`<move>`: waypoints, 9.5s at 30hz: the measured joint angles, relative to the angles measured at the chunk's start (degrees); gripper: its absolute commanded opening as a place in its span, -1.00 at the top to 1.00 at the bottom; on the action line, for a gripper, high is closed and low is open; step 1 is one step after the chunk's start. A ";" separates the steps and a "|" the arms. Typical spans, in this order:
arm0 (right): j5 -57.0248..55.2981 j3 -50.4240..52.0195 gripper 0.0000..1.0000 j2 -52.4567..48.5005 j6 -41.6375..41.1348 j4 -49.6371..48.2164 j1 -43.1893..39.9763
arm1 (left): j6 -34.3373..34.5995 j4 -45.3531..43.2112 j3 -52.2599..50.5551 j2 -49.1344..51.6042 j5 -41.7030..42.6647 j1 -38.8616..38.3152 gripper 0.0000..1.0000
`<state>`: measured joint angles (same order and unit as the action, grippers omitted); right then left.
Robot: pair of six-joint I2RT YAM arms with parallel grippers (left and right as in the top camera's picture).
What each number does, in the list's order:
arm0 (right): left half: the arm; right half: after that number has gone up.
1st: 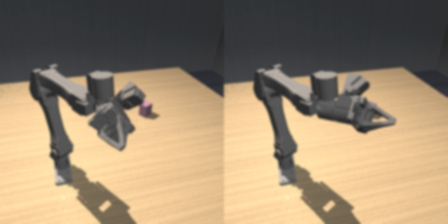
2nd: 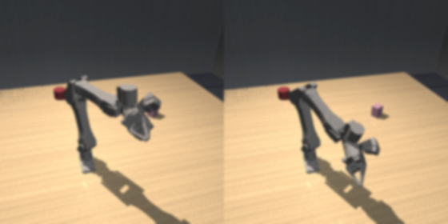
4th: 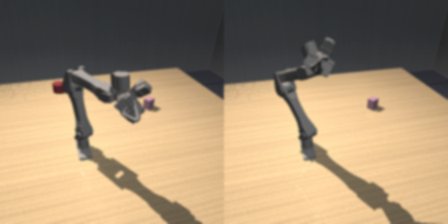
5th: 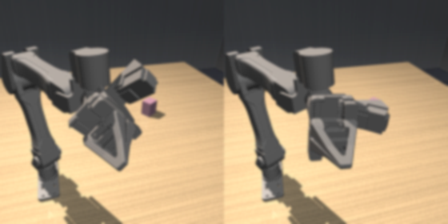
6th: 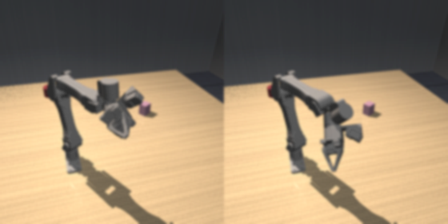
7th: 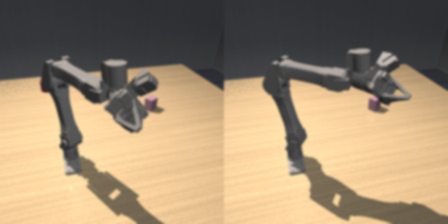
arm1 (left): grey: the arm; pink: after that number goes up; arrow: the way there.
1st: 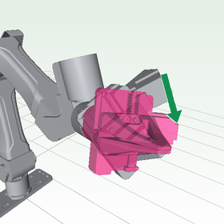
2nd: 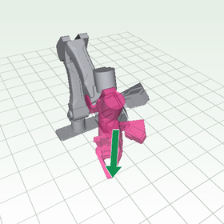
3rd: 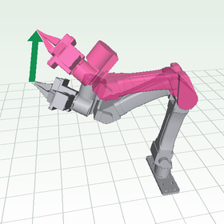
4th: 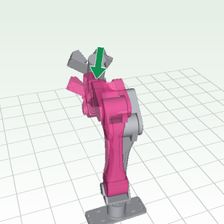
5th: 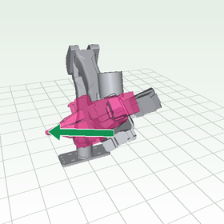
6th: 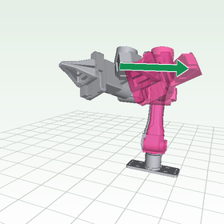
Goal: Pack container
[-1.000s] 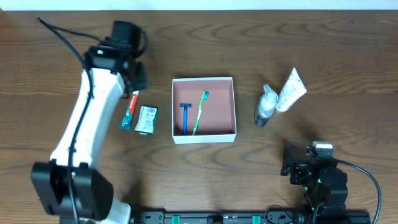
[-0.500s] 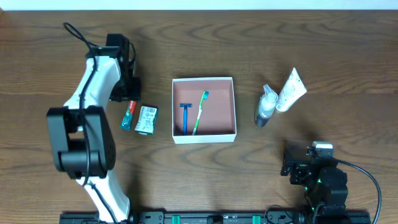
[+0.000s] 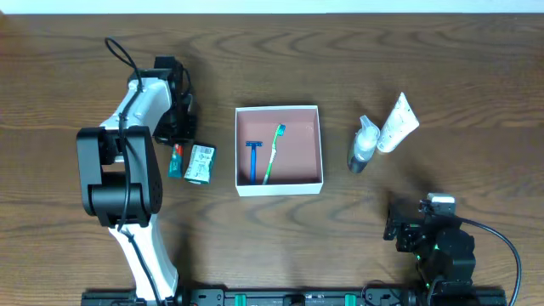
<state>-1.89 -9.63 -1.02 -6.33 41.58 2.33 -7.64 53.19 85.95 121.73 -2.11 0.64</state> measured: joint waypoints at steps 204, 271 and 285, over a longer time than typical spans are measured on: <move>0.00 0.00 -0.99 0.00 0.00 -0.02 0.00 | 7.28 3.80 -8.48 -15.26 5.01 -9.75 -0.47; -0.02 0.00 -0.98 0.00 0.00 -0.02 0.00 | 28.83 0.70 -2.05 -13.09 1.95 -29.79 0.36; 0.00 0.00 -0.99 0.00 0.00 -0.02 0.00 | 30.32 -0.07 -2.05 -11.15 -0.07 -29.79 0.03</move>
<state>-1.89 -9.63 -1.02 -6.33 41.56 2.33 22.68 53.12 83.90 110.59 -2.17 -29.15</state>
